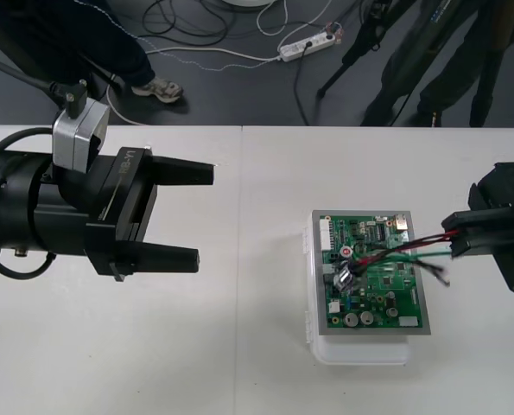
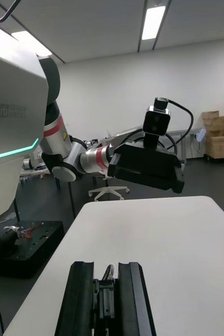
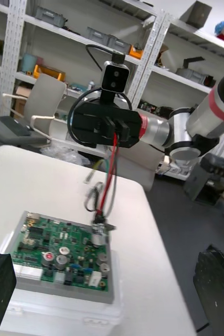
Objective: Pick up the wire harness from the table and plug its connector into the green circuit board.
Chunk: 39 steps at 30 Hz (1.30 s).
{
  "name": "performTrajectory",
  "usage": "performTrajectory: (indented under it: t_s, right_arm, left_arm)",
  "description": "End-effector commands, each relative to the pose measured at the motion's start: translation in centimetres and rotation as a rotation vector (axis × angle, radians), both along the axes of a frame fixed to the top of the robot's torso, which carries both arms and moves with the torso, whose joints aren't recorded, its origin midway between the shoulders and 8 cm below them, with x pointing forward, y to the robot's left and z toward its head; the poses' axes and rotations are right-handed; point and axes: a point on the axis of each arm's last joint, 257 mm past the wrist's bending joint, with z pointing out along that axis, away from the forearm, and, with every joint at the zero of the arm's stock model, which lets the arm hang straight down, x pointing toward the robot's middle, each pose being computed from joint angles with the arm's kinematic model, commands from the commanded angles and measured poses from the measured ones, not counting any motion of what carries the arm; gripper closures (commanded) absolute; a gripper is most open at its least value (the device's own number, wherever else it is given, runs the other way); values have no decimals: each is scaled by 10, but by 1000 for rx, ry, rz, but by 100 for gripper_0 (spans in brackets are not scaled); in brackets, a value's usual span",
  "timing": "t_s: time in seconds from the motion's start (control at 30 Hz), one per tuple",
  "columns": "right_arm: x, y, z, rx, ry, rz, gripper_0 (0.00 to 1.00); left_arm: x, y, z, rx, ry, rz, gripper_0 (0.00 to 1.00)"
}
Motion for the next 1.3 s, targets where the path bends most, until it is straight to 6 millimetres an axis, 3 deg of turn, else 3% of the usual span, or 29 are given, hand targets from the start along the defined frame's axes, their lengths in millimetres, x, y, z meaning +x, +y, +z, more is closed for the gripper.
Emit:
performTrajectory:
  t_s: [0.03,0.43,0.87,1.3]
  right_arm:
    - [-1,6,3,-3,-4,-29,100]
    - [16,28,1,-6,-27,-119,100]
    - [22,48,6,-10,-45,-170,100]
    - [26,68,14,25,-19,-193,100]
  left_arm:
    - [1,1,20,-20,-106,14,0]
    - [-6,-21,24,-59,-122,-31,0]
    - [5,-33,27,-48,-203,-7,0]
    - [3,-49,26,-67,-177,-18,0]
